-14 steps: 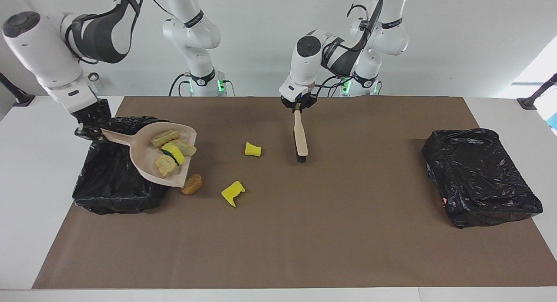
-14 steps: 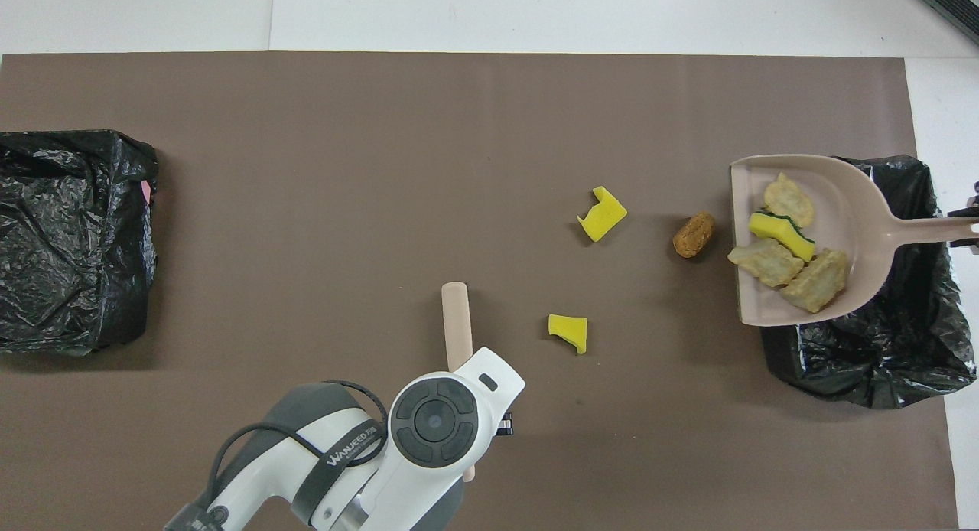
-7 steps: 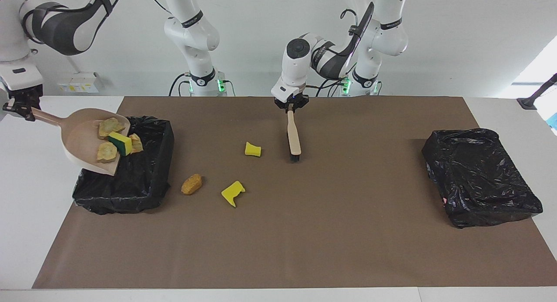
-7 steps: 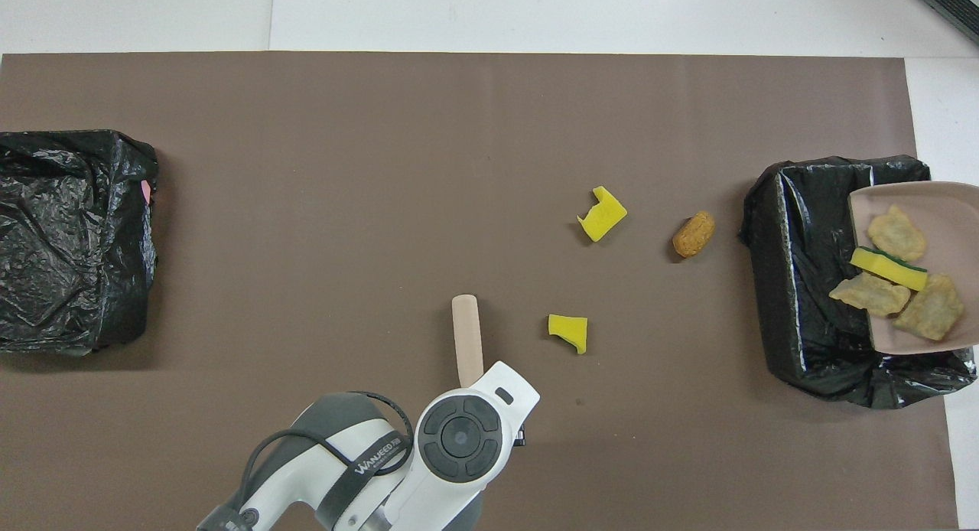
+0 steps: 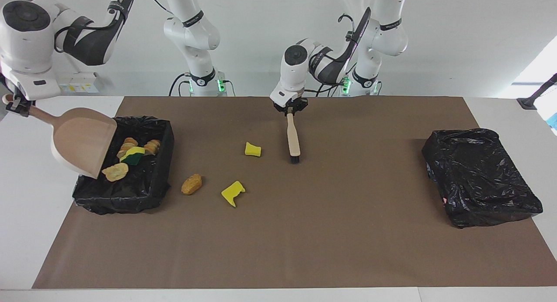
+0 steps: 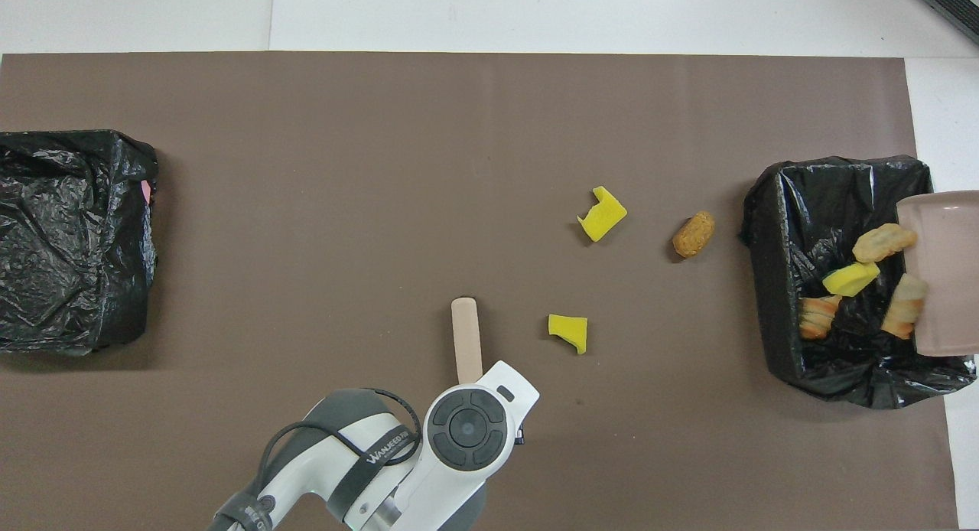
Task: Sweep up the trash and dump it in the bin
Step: 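Tilt the dustpan over the bin with the right gripper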
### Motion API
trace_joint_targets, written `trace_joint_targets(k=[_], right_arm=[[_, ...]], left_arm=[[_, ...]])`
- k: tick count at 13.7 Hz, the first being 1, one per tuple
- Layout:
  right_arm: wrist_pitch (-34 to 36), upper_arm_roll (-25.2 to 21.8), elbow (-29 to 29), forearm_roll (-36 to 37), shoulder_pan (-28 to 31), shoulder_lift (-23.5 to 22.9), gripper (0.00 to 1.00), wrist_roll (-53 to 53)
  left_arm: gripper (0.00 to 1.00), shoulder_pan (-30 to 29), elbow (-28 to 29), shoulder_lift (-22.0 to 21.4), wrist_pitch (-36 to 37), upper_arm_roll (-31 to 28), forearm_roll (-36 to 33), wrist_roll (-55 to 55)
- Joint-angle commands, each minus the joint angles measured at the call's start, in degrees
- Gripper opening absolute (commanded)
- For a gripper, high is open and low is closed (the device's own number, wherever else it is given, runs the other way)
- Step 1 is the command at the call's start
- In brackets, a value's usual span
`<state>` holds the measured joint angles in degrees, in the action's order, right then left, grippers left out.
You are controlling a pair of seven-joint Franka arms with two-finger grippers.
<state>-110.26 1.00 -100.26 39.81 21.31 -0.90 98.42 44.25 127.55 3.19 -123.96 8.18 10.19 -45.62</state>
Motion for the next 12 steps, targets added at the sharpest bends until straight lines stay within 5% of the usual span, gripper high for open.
trace_joint_targets(k=[1, 9, 12], right_arm=[[2.14, 0.75, 0.4, 3.78, 0.22, 1.87, 0.0, 0.36], [10.59, 1.98, 7.09, 4.4, -2.85, 3.97, 0.0, 4.15], [15.41, 1.55, 6.66, -6.47, -2.24, 4.76, 0.0, 0.55]], left_arm=[[1.0, 0.75, -0.28, -0.72, 0.03, -0.97, 0.44, 0.27], [1.0, -9.07, -5.37, -1.96, 5.39, -1.5, -0.43, 1.4], [1.0, -16.79, -7.92, -1.96, 7.31, -1.5, -5.78, 6.65]])
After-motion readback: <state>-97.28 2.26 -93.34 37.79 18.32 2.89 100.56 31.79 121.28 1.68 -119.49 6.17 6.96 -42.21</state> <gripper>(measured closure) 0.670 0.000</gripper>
